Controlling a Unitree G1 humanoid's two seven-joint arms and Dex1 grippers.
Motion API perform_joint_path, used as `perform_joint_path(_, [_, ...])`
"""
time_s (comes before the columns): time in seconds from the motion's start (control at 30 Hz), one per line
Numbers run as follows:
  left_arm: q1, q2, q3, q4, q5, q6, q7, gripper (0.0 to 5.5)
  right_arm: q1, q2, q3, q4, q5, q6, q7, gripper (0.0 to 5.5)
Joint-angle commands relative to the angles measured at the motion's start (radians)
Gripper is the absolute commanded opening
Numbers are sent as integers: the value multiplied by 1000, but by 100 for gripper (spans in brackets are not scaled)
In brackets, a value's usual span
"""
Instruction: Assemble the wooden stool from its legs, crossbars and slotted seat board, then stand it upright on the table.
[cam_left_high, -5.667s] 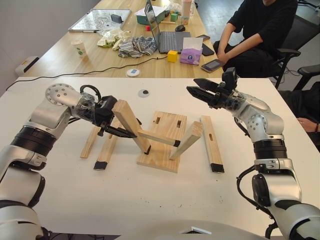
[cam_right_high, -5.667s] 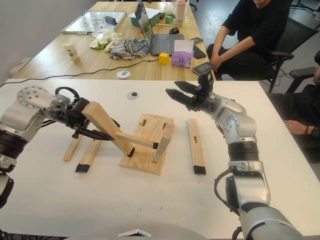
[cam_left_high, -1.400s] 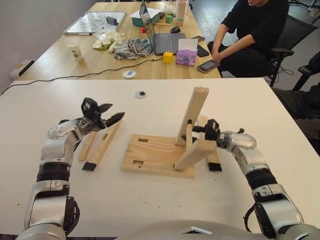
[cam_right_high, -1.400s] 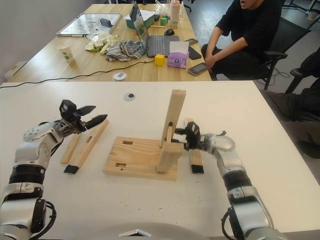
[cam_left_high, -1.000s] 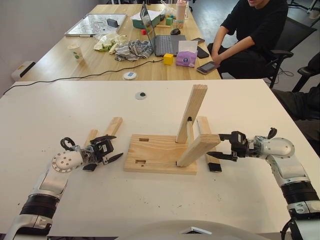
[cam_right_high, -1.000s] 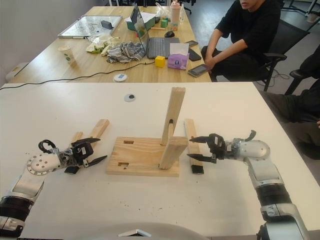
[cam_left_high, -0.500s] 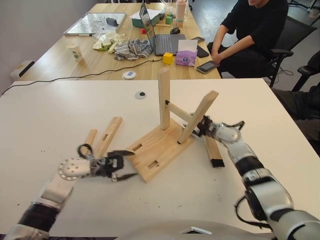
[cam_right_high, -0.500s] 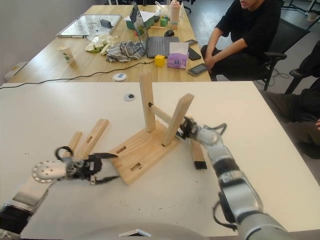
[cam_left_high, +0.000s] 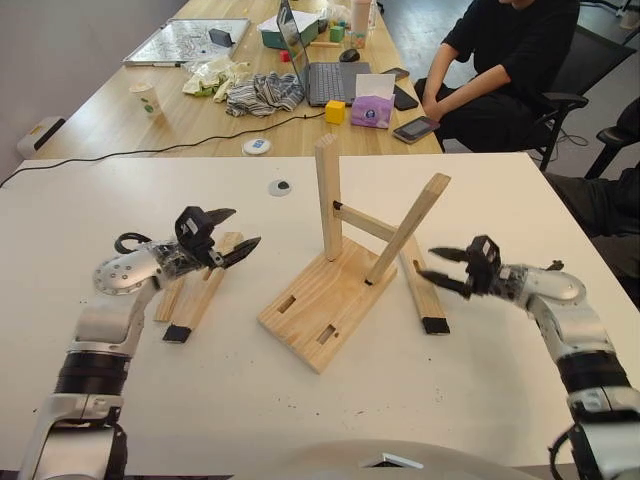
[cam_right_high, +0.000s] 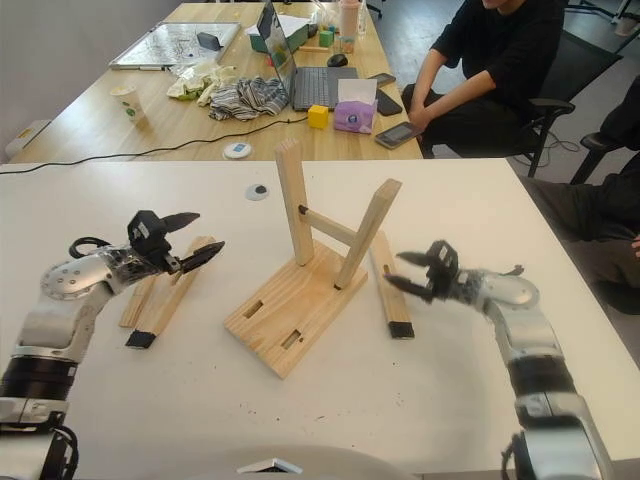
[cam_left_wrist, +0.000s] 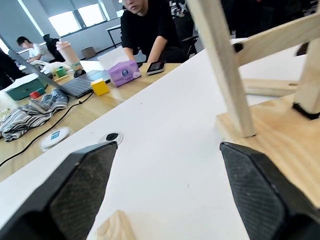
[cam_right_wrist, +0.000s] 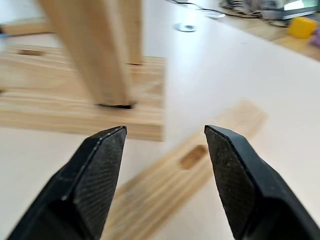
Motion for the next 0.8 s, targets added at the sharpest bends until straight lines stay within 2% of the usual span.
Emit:
perform_joint_path(0.03, [-98, -95, -105, 363, 203, -221, 77, 380, 78, -20, 133, -207, -79, 29, 39, 288])
perform_joint_path(0.13, [-90, -127, -175, 459, 300, -360, 66, 380, 70, 1, 227, -214, -213, -23, -7, 288])
perform_joint_path(0.23, [-5, -135, -221, 410, 312, -443, -5, 380, 32, 63, 286, -164, -312, -59, -89, 288])
perform_joint_path(0.37, [92, -124, -219, 305, 240, -438, -92, 380, -20, 158, 275, -75, -366, -82, -222, 288])
perform_joint_path(0.47, [122, -115, -211, 264, 226, -417, -95, 380, -42, 181, 257, -51, -363, -84, -253, 288])
perform_joint_path(0.73, [145, -77, -125, 163, 159, -330, -83, 380, -21, 152, 182, -86, -326, -59, -245, 288])
perform_joint_path(0.8, [209, -26, -16, 3, 71, -238, -60, 380, -21, 133, 135, -114, -287, -32, -229, 288])
